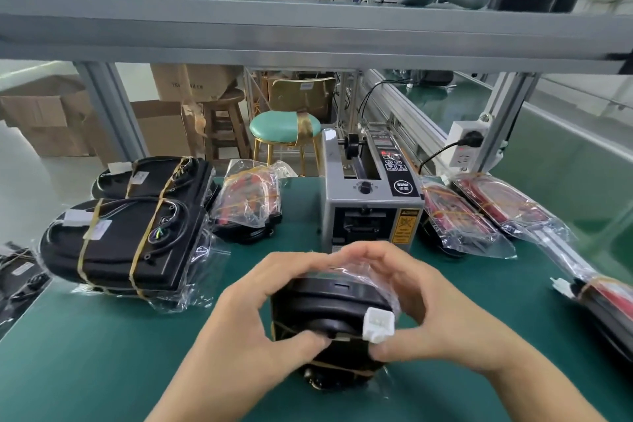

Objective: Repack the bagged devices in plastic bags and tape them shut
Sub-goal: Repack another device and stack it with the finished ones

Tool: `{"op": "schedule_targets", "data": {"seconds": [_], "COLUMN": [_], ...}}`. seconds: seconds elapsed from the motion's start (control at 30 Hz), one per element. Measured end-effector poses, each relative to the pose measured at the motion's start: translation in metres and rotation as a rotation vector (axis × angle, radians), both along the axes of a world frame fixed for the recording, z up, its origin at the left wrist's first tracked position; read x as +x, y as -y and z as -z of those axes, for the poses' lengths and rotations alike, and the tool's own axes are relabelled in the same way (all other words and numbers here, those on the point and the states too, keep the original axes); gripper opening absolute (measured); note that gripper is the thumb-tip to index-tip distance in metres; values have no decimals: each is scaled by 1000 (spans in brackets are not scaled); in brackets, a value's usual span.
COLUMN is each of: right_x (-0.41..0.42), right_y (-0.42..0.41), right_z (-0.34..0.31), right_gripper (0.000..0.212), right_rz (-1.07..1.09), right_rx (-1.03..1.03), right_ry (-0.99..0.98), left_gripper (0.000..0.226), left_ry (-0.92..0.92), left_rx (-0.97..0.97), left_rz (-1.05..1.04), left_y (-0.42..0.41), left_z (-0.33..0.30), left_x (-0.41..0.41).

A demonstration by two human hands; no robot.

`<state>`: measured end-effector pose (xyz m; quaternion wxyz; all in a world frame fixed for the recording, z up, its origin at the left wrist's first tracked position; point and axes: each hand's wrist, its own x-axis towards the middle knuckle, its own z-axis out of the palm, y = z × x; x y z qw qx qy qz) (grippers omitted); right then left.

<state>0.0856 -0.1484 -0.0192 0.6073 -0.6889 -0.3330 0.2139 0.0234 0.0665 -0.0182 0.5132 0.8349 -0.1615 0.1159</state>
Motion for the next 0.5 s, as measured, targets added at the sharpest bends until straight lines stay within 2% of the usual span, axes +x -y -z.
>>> {"op": "schedule_targets", "data": {"seconds": [0.1,0.2,0.33,0.5], "right_x": [-2,-3,-5,-1], "right_y": [8,3,-9,-24], "right_z": [-3,-1,-1,-2], "right_gripper": [46,27,18,20], "right_rz": [63,207,369,428], "right_rx": [134,122,142,129], "right_ry": [-86,-49,-19,-141], "left_gripper": [62,63,63,56], "left_ry": [-7,-2,32,113], "left_rx": [-8,-13,-17,-120], "left_rz": [-3,-8,-39,-80], "left_y": [1,2,4,9], "left_z": [-1,0,4,9], "left_x": [1,3,6,5]}}
